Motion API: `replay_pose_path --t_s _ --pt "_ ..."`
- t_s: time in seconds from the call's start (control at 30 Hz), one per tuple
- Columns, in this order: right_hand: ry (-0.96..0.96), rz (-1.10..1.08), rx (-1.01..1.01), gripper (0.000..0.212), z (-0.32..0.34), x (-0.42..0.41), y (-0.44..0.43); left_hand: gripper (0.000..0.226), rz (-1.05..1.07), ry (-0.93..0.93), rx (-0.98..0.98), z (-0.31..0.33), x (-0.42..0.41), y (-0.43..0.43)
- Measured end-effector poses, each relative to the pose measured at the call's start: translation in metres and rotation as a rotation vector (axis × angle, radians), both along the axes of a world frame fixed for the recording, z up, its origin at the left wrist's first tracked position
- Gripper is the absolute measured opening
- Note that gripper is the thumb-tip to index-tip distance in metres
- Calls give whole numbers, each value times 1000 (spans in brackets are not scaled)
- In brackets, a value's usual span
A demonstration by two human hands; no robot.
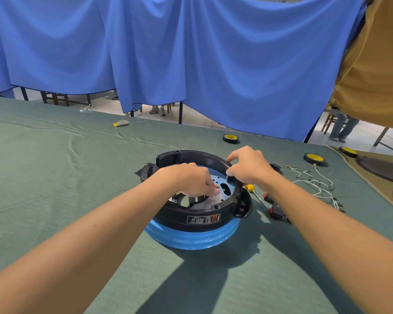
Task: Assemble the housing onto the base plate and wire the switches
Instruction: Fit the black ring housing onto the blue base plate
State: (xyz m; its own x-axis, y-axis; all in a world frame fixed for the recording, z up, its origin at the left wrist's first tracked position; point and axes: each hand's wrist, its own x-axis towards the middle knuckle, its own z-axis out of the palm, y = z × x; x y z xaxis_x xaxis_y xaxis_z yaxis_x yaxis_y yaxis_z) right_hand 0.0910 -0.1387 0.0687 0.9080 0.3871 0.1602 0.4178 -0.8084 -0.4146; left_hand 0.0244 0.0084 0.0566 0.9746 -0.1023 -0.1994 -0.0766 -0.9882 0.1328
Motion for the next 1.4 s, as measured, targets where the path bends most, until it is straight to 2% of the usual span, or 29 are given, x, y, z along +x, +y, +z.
replay_pose_path --t_s 0.13,0.17,0.2,0.27,0.33,0.43,0.57,0.63,0.73,0.8,0.9,1.07,1.3,1.4 --pt "84 26 62 27 2 1 -5 38 -7 -67 -41 -2 0 1" --pt "108 11 121 32 3 2 -10 38 -8 -91 -36 -1 -2 1" --pt "111 -19 190 36 4 5 -17 37 -9 -138 -13 0 -3 0" --pt "84 -73 280 29 6 12 -34 37 -11 -318 49 2 -2 -4" --pt "64 -88 262 15 4 17 -52 37 -36 -497 59 6 2 -12" --pt "-3 -107 153 16 -4 27 -73 37 -82 -585 64 12 15 -27" --pt "-1 -88 77 17 -14 40 -95 42 -17 -499 -6 16 34 -40" --pt "-11 -59 44 18 -19 44 -98 58 49 -401 -42 13 44 -44" --pt "-6 0 30 21 -25 49 -92 86 102 -229 46 4 55 -49" --pt "-5 26 22 21 -28 55 -87 79 97 -191 128 -5 60 -50" --pt "-23 35 3 22 -33 64 -78 67 67 -157 124 -12 63 -47" --pt "5 106 3 21 -37 73 -57 96 29 -142 124 -13 59 -42" --pt "13 241 -71 28 -38 78 -30 84 59 -182 39 -18 60 -40" --pt "15 253 -137 32 -43 82 -22 90 78 -178 5 -19 60 -39"
